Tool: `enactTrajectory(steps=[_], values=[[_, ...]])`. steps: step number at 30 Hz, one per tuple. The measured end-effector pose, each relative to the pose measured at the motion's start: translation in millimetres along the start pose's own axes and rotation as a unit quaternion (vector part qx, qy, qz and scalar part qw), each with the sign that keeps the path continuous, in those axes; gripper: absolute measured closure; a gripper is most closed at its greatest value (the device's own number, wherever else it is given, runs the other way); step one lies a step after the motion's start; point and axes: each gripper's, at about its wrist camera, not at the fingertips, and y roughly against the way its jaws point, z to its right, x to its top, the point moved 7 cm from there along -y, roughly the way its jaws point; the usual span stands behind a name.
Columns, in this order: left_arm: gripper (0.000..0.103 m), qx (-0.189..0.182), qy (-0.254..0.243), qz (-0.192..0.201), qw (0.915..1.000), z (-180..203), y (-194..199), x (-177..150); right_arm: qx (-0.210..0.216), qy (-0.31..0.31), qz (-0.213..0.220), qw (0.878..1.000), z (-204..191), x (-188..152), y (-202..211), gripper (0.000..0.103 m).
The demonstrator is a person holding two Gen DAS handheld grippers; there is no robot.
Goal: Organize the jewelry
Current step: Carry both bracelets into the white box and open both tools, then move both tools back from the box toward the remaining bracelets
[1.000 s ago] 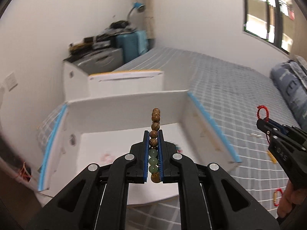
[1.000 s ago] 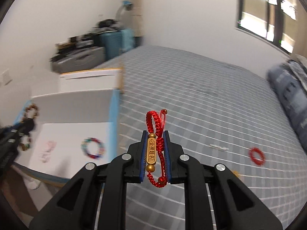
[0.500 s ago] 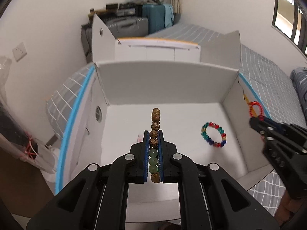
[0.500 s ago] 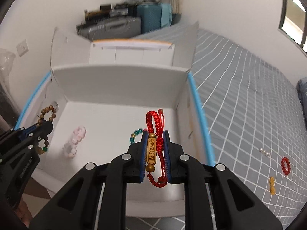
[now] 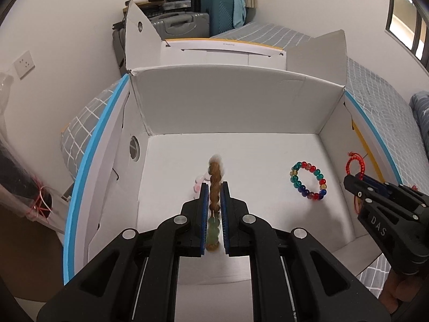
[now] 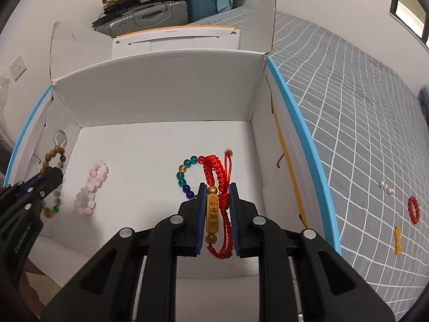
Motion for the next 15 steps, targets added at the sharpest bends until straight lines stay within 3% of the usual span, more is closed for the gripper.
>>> enactTrajectory(steps=[1,3,5,7,8,15], values=[[0.089,0.001,-0.002,0.001,1.0000,0.7,0.8,-0.1,-0.003,-0.002,0.003,1.000,0.8,0.3,0.6,0.068],[0.076,0.001,-0.003,0.007,1.0000,1.1,4.0,0.3,-0.003,-0.002,0.012,1.000,0.3,0.9,4.3,0.063],[0.046,0.004,0.002,0.016,0.9999,-0.7,7.4,1.8,0.001,0.002,0.021,1.000,-2.8,1.7,9.0,0.057],[0.028,0.012,0.005,0.030,0.9995,-2.4,13.5,4.6,-0.007,0.005,0.037,0.999,-5.0,3.8,16.5,0.039],[0.022,0.016,0.003,0.039,0.9991,-3.0,17.0,6.2,-0.007,0.005,0.043,0.999,-5.8,5.4,19.4,0.036],[0.006,0.036,0.012,0.066,0.9971,-9.5,31.3,12.0,-0.020,0.019,0.080,0.996,-6.9,10.0,41.2,0.014]])
